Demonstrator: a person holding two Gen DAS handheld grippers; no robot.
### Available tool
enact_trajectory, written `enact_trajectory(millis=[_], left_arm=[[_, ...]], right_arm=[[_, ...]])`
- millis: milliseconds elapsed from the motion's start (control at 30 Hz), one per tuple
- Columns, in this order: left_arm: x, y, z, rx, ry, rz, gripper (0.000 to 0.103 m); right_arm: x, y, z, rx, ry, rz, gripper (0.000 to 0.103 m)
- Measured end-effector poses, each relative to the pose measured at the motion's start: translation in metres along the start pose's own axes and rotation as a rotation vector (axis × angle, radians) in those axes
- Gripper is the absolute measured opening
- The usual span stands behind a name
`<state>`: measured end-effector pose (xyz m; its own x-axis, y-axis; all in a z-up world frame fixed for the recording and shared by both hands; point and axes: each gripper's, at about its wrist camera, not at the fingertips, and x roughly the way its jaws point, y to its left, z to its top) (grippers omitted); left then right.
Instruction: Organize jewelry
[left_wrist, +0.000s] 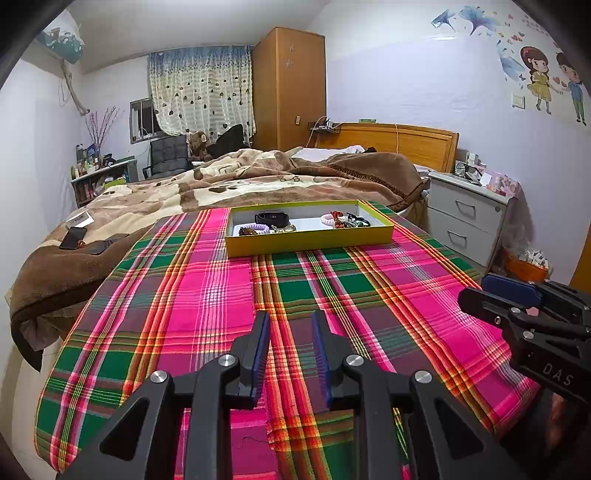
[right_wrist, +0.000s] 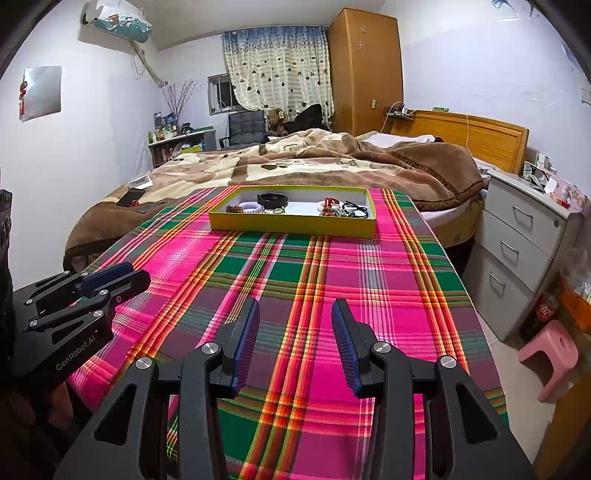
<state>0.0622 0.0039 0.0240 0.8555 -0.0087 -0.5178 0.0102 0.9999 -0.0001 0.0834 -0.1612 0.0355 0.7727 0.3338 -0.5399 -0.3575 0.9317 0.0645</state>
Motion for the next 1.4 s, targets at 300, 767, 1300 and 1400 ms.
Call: enact_trajectory(millis=[300,767,1300,1400], left_arm=[[0.0004,0.0004,-0.0009,0.001,0.003,0.0,0.023],[0.0025,0.0016,-0.0047,-0.004,0.011,0.0,0.023],[0.0035,-0.0038,-0.0081,0.017,0.013,0.026,0.023],[0.0036,-0.0047,-0.0082,0.018,0.017,0.024,0.023]], right_arm=[[0.0013,-0.0011,-0.0006,0.0,0.006,-0.002,0.041],[0.0029,0.0007,-0.0008,-0.001,0.009,-0.005,0.041],[0.0035,0.0022,-0.0016,-0.004,0.015,-0.006,0.041],[0.0035,0.0022,-0.0016,-0.005,0.015,-0.007,0.041]])
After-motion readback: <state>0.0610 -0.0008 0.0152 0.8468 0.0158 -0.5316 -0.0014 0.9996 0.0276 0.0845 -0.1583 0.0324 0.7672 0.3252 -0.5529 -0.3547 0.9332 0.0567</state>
